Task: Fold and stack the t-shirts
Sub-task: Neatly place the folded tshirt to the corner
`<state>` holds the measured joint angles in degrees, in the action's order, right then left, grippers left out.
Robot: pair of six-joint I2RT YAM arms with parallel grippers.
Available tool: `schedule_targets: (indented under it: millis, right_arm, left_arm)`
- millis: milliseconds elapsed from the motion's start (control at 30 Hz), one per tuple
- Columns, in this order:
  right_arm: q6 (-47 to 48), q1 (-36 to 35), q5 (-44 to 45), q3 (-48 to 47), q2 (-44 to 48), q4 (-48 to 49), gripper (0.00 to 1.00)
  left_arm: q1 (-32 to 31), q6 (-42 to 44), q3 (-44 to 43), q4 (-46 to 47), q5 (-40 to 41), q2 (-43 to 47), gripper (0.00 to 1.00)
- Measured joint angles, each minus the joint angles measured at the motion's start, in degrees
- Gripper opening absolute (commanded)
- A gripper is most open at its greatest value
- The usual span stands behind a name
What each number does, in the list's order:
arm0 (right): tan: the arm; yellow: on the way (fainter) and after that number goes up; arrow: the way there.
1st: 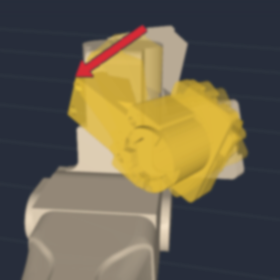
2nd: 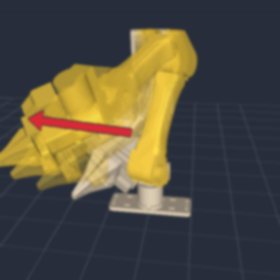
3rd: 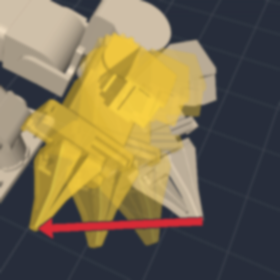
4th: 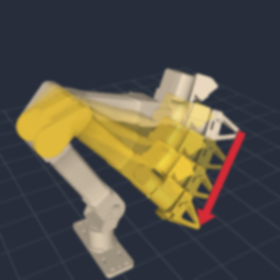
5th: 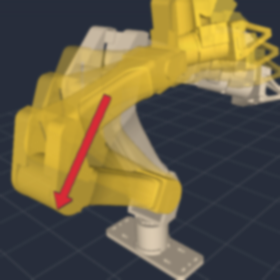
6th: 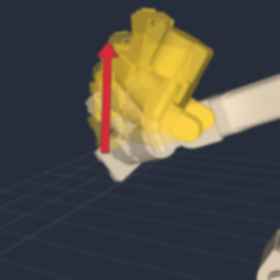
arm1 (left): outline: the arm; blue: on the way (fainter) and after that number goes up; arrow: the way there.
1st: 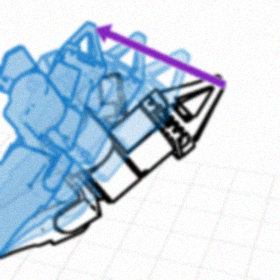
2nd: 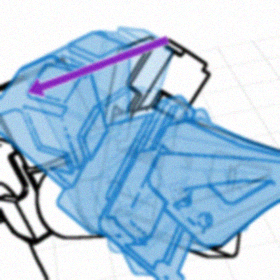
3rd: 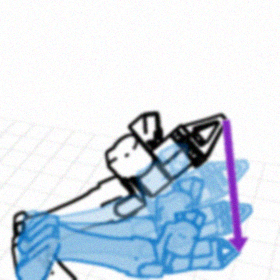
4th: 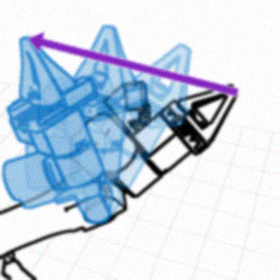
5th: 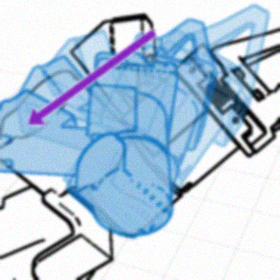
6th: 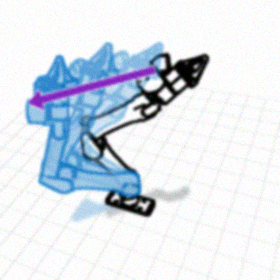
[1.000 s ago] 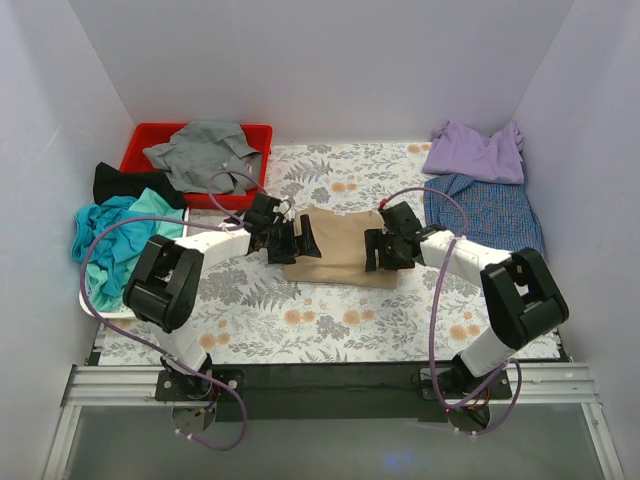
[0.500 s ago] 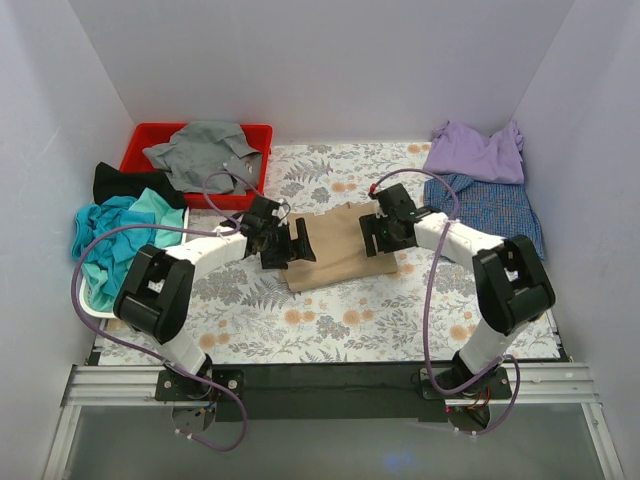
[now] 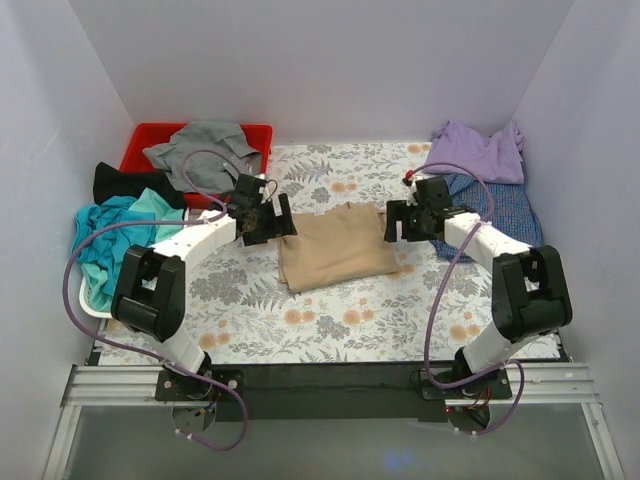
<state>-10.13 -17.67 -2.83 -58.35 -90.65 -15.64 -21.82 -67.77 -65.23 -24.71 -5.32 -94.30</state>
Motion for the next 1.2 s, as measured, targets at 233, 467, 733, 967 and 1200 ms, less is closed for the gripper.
schedule_targets:
  millis: [233, 467, 733, 967, 1200]
  right_arm:
    - [0.0, 7.0, -11.6, 1.1, -7.9, 5.2, 0.89]
    - [0.0, 9.2, -26.2, -3.3, -15.6, 11.6, 0.96]
    - [1.4, 8.8, -38.1, -5.7, -20.5, 16.1, 0.98]
    - [3.0, 4.6, -37.8, -5.7, -20.6, 16.3, 0.98]
    - [2.3, -2.7, -35.9, -6.5, -21.7, 18.8, 0.95]
  left_arm:
    - [2.1, -0.3, 4.7, -0.9, -1.1, 0.3, 0.9]
    - [2.9, 0.0, 4.9, -0.1, -1.7, 1.9, 0.9]
    - [3.5, -0.4, 5.9, 4.4, -5.4, 0.7, 0.9]
    - [3.8, -3.3, 7.9, 12.3, -12.4, -5.8, 0.91]
    - [4.0, -7.5, 10.1, 22.6, -20.5, -8.0, 0.91]
